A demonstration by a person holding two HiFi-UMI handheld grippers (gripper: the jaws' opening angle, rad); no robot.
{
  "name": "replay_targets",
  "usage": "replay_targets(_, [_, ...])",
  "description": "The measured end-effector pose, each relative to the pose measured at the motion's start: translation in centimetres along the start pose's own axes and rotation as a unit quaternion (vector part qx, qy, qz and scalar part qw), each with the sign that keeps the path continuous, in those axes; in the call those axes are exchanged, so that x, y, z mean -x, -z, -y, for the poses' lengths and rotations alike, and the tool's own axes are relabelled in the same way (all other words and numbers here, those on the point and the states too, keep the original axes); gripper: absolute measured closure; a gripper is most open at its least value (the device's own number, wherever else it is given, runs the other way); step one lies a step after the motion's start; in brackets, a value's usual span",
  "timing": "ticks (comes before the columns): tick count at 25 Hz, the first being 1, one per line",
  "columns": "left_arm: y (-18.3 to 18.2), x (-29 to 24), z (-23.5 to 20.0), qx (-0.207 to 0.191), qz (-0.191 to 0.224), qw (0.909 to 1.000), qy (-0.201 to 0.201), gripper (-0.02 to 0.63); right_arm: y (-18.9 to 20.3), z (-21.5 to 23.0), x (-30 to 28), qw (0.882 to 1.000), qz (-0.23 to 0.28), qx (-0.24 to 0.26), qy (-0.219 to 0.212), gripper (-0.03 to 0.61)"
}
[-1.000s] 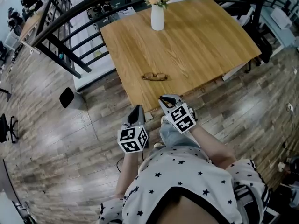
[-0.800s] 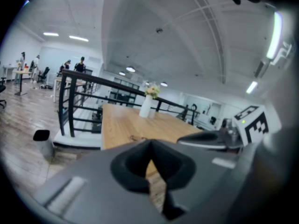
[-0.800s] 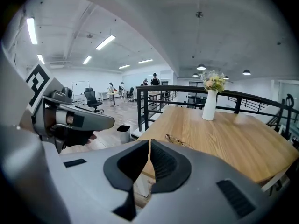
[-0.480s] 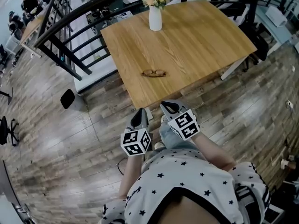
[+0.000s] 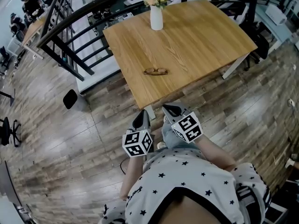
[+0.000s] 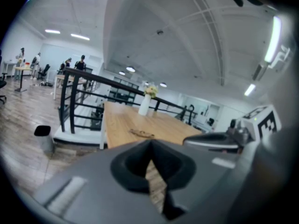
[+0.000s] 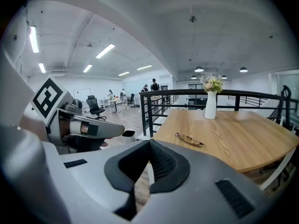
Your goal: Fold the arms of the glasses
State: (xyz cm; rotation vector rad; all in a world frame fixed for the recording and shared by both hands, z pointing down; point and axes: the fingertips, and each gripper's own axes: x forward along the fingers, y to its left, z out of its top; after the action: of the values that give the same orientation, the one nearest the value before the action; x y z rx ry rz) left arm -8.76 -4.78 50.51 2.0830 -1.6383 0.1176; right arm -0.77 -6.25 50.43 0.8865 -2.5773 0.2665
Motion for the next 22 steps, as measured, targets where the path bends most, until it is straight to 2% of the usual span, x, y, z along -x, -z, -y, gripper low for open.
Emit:
replay_targets(3, [-0.1,0.0,-0.3,0.0,0.001,1.0,0.0,0.607,-0.2,-0.3,-0.1,1.0,0.0,0.014,0.001,0.563])
replay_targets(22, [-0.3,-0.6,0.4,0.002,-0.001,0.9999,0.01,0.607,-1.3,0.8,0.5,1.0,0.02,-0.006,0.012,0.563])
